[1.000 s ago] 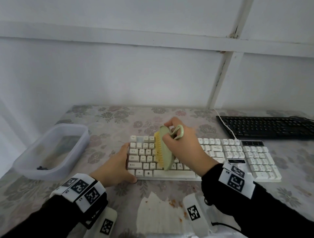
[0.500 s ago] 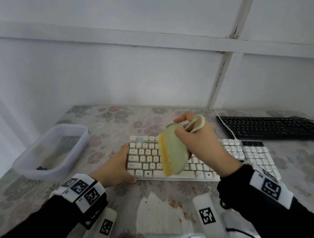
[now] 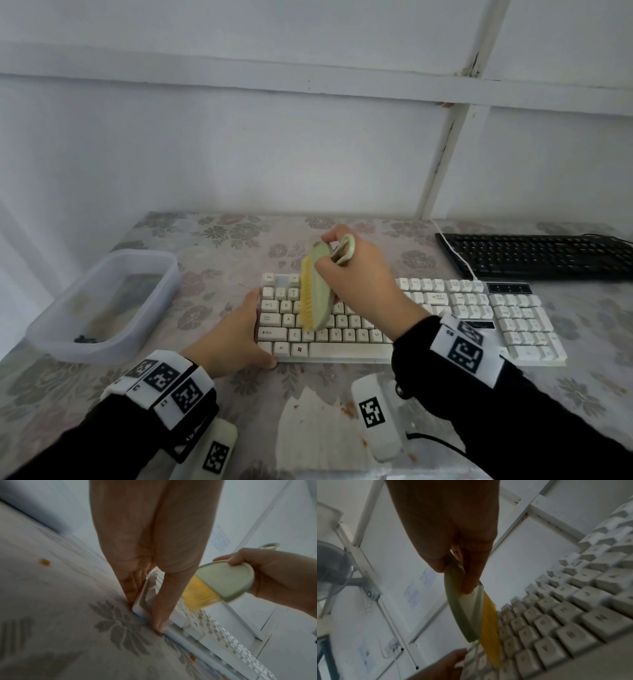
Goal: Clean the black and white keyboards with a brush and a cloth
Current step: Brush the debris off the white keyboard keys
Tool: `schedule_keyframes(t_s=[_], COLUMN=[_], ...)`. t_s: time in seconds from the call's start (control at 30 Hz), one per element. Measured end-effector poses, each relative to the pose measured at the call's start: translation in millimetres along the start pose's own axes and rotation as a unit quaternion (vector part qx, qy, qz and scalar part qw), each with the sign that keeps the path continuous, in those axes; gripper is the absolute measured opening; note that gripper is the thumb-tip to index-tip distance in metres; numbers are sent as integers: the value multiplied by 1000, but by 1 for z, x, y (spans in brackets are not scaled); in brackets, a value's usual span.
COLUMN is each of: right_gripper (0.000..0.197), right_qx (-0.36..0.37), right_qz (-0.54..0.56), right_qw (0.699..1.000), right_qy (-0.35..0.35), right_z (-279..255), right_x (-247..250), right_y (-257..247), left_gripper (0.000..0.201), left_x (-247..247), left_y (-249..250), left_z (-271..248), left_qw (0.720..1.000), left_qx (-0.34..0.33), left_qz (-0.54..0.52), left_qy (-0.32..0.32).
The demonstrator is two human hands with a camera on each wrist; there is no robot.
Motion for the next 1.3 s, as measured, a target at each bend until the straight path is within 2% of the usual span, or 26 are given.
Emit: schedule_keyframes(t_s=[0.17, 0.3, 0.37, 0.5, 0.67, 0.83, 1.0, 1.07, 1.2, 1.3], right_gripper=[17, 19, 20, 29, 28, 22, 23, 21, 22, 24], right_qx=[4, -31, -45, -42, -36, -25, -69, -75, -42, -13], right_qz=[-43, -32, 7, 69, 28, -7, -2, 30, 84, 54], right_qw=[997, 991, 992, 996, 999, 997, 988, 989, 995, 998], right_qy=[-68, -125, -118, -41, -23, -68, -138, -126, -31, -1], right_z=[-26, -40, -35, -15, -7, -26, -39, -36, -16, -4], right_x=[-14, -6, 5, 20, 5, -8, -6, 6, 25, 17], right_y=[14, 14, 7, -5, 1, 15, 20, 13, -4, -9], left_gripper=[111, 110, 108, 108, 109, 108, 101, 102, 105, 106], left_x=[0, 0, 0, 1, 0, 1, 1, 1, 1, 1], left_y=[0, 1, 2, 3, 3, 4, 7, 9, 8, 8], left_z=[1, 0, 0, 0, 0, 1, -1, -1, -2, -1], left_qw=[1000, 1000, 1000, 1000, 1000, 1000, 1000, 999, 1000, 1000], left_qx=[-7, -11, -10, -10, -17, -19, -25, -24, -15, -15], left_qz=[-2, 4, 9, 22, 13, 15, 16, 26, 25, 24], left_qy=[1, 6, 7, 3, 4, 6, 6, 7, 5, 4])
Point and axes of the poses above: each hand's wrist, its own z-axis towards the middle knuckle, its own x-axis out of the back of the hand, y = z × x, the point moved 6 cm from there along z, towards the middle knuckle, and after that the axes turned 11 degrees about -x, right-handed, at the moved point
